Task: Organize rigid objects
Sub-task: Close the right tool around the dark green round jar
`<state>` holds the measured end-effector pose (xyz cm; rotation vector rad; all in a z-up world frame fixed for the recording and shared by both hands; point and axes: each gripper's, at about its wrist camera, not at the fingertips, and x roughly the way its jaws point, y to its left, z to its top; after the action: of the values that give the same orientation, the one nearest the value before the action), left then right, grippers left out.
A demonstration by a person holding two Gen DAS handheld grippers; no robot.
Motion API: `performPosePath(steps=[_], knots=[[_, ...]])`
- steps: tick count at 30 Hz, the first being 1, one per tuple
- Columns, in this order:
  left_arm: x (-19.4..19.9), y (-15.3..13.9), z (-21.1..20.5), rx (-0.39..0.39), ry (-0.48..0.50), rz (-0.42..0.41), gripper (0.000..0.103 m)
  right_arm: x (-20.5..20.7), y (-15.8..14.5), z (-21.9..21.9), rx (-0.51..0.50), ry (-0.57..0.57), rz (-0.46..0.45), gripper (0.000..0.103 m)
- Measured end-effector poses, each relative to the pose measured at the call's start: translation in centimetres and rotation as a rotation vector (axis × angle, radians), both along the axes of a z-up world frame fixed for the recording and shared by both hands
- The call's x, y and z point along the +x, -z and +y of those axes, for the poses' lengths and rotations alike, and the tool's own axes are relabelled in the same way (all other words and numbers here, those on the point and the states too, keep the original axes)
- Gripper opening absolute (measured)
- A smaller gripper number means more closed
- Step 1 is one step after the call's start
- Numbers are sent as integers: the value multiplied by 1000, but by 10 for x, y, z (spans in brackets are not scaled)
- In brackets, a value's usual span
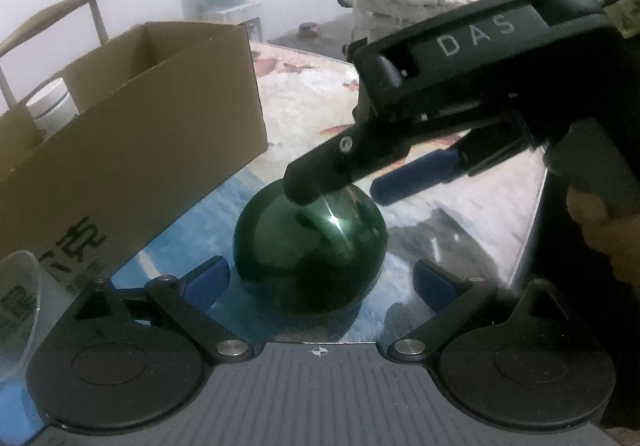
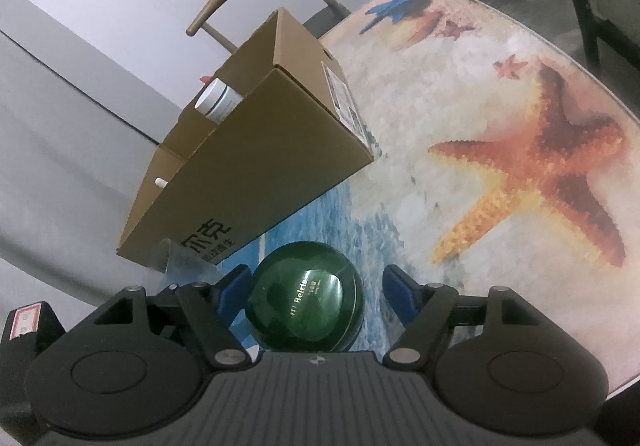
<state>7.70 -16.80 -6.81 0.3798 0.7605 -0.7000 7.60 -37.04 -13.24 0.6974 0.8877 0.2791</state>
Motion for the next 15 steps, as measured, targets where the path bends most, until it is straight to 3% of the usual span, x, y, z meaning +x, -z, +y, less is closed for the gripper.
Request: performPosePath(steps=[15], knots=[[17,2,1,-42,-62,64,83,3,10,9,33,4,25,75]])
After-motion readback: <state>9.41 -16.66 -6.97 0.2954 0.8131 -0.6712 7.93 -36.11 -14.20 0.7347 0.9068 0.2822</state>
